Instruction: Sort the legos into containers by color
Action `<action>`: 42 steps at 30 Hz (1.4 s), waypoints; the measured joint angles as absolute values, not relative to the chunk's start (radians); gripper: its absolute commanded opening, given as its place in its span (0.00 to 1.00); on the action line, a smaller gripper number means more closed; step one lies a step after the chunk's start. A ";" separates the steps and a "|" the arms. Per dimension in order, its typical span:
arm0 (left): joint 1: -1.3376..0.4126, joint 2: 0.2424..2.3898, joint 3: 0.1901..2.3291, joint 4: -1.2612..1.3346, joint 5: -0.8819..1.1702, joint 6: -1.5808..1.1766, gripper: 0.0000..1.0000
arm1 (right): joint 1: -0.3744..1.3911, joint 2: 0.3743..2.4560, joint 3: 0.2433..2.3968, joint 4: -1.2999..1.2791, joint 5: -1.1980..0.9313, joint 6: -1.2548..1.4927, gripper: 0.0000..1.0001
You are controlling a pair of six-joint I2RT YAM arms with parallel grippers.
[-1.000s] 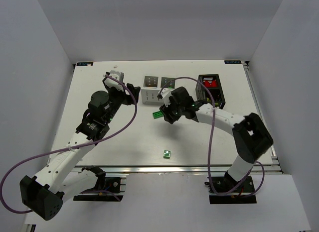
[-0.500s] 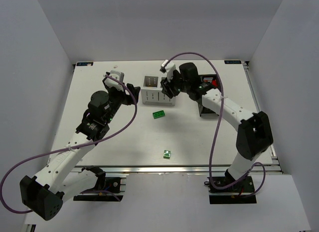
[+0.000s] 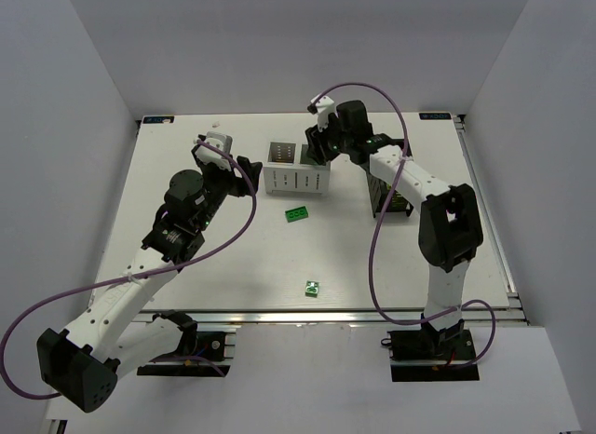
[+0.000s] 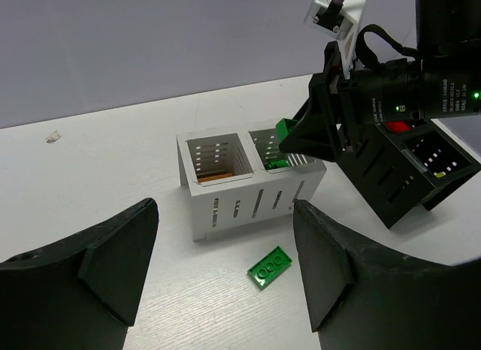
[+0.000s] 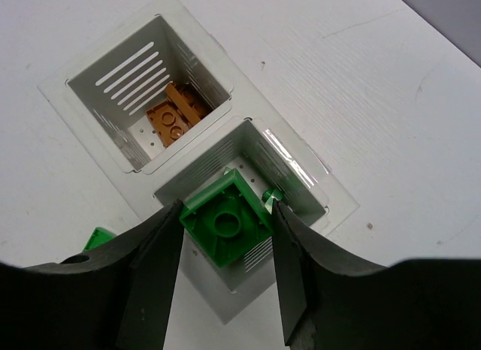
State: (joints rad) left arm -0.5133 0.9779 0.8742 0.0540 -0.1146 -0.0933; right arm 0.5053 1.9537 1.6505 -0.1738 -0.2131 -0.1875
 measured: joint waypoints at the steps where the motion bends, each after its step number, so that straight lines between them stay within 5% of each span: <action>1: -0.513 0.978 0.874 0.054 -0.115 -0.093 0.82 | 0.503 1.955 1.654 -0.175 -0.212 -0.186 0.35; 15: -0.513 0.978 0.874 0.054 -0.103 -0.093 0.85 | 0.504 1.978 1.655 -0.178 -0.208 -0.173 0.60; 20: -0.513 0.978 0.874 0.054 -0.095 -0.094 0.98 | 0.498 1.978 1.655 -0.178 -0.209 -0.167 0.62; 31: -0.513 1.009 0.868 0.055 -0.039 -0.163 0.98 | 0.478 1.828 1.567 -0.185 -0.208 -0.206 0.65; 33: -0.513 1.011 0.862 0.054 0.001 -0.175 0.93 | 0.477 1.714 1.491 -0.178 -0.219 -0.232 0.89; 34: -0.513 1.016 0.862 0.054 0.025 -0.179 0.87 | 0.475 1.641 1.442 -0.174 -0.234 -0.245 0.89; 37: -0.512 1.036 0.862 0.054 0.094 -0.180 0.79 | 0.468 1.417 1.302 -0.142 -0.358 -0.291 0.84; 42: -0.513 1.125 0.873 0.044 0.215 -0.162 0.70 | 0.478 1.185 1.183 -0.267 -0.783 -0.506 0.37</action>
